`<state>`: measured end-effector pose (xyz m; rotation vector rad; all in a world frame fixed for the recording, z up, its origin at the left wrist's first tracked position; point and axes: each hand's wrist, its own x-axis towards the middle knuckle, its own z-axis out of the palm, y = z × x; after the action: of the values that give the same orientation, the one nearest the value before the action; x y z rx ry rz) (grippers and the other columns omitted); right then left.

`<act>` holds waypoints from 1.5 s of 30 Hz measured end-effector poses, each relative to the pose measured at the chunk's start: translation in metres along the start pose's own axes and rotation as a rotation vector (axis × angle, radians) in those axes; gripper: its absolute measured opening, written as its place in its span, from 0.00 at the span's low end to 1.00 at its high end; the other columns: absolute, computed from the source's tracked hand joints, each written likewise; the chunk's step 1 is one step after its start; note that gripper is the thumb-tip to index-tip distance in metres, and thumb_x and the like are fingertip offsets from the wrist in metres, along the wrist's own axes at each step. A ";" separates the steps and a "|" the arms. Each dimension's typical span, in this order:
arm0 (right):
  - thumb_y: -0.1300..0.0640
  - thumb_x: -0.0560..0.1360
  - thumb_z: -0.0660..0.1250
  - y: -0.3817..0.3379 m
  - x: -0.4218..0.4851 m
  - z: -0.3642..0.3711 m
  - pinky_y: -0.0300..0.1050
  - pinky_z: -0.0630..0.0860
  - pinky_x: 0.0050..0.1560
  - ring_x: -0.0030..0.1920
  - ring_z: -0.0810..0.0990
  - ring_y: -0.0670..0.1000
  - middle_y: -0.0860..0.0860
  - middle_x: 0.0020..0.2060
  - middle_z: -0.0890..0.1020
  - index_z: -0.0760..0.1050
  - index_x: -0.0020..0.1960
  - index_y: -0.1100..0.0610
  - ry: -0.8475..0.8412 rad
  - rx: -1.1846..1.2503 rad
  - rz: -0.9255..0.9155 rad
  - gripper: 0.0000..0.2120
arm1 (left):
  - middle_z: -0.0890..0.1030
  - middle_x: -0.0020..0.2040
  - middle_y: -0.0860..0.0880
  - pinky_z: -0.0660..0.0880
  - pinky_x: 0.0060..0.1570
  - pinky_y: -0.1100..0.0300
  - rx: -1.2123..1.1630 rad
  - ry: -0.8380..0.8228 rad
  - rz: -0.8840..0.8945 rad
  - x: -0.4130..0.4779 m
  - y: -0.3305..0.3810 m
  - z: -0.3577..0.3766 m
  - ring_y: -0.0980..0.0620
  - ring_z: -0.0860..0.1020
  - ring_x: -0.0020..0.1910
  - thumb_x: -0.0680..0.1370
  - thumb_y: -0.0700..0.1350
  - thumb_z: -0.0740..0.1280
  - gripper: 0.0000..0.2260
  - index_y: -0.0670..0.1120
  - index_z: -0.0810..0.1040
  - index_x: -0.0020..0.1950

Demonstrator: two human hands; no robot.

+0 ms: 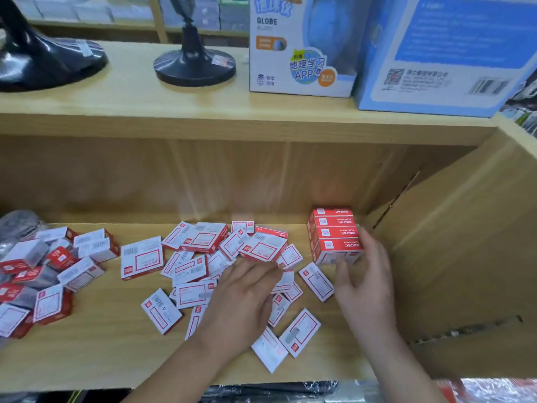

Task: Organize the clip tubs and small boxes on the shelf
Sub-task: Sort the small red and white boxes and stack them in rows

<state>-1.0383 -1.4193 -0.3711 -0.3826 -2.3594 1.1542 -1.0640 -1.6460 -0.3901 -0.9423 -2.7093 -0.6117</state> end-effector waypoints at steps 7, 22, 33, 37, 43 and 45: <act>0.56 0.76 0.68 -0.022 -0.005 0.026 0.57 0.79 0.58 0.64 0.76 0.46 0.44 0.60 0.78 0.80 0.60 0.53 -0.189 0.068 -0.163 0.12 | 0.78 0.58 0.50 0.77 0.51 0.53 -0.073 0.121 -0.143 0.007 -0.015 -0.017 0.48 0.77 0.56 0.79 0.52 0.67 0.13 0.48 0.81 0.60; 0.64 0.76 0.71 -0.045 -0.004 0.000 0.29 0.76 0.46 0.54 0.81 0.44 0.44 0.52 0.82 0.80 0.53 0.45 -0.282 0.166 -0.039 0.14 | 0.82 0.46 0.52 0.72 0.39 0.56 0.003 0.040 -0.303 0.047 -0.024 -0.033 0.48 0.79 0.48 0.79 0.50 0.65 0.07 0.50 0.80 0.54; 0.67 0.76 0.72 -0.087 0.017 -0.003 0.36 0.79 0.42 0.45 0.85 0.47 0.45 0.46 0.86 0.82 0.52 0.51 -0.503 0.399 0.032 0.12 | 0.82 0.50 0.59 0.77 0.48 0.63 -0.752 0.122 -0.412 0.031 0.007 -0.075 0.56 0.80 0.50 0.78 0.51 0.73 0.16 0.59 0.77 0.65; 0.70 0.76 0.69 -0.080 0.010 -0.002 0.45 0.83 0.43 0.43 0.86 0.50 0.50 0.42 0.87 0.80 0.50 0.56 -0.446 0.504 0.181 0.10 | 0.83 0.50 0.64 0.78 0.48 0.64 -0.826 0.044 -0.548 0.013 0.004 -0.064 0.59 0.80 0.49 0.79 0.50 0.73 0.10 0.62 0.78 0.56; 0.67 0.76 0.71 -0.073 -0.005 0.003 0.40 0.81 0.44 0.48 0.84 0.47 0.46 0.45 0.85 0.79 0.55 0.52 -0.488 0.410 0.186 0.14 | 0.83 0.44 0.57 0.79 0.44 0.61 -0.857 -0.008 -0.549 0.001 0.003 -0.058 0.58 0.80 0.41 0.80 0.45 0.70 0.08 0.59 0.81 0.54; 0.62 0.74 0.75 -0.073 -0.002 0.001 0.37 0.80 0.48 0.51 0.82 0.42 0.42 0.48 0.84 0.77 0.60 0.45 -0.530 0.277 0.080 0.19 | 0.82 0.43 0.56 0.80 0.43 0.58 -0.827 -0.057 -0.516 0.003 0.000 -0.058 0.57 0.82 0.40 0.80 0.45 0.71 0.09 0.59 0.81 0.56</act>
<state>-1.0397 -1.4655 -0.3139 -0.0764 -2.5744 1.7718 -1.0623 -1.6704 -0.3371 -0.3437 -2.7465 -1.9142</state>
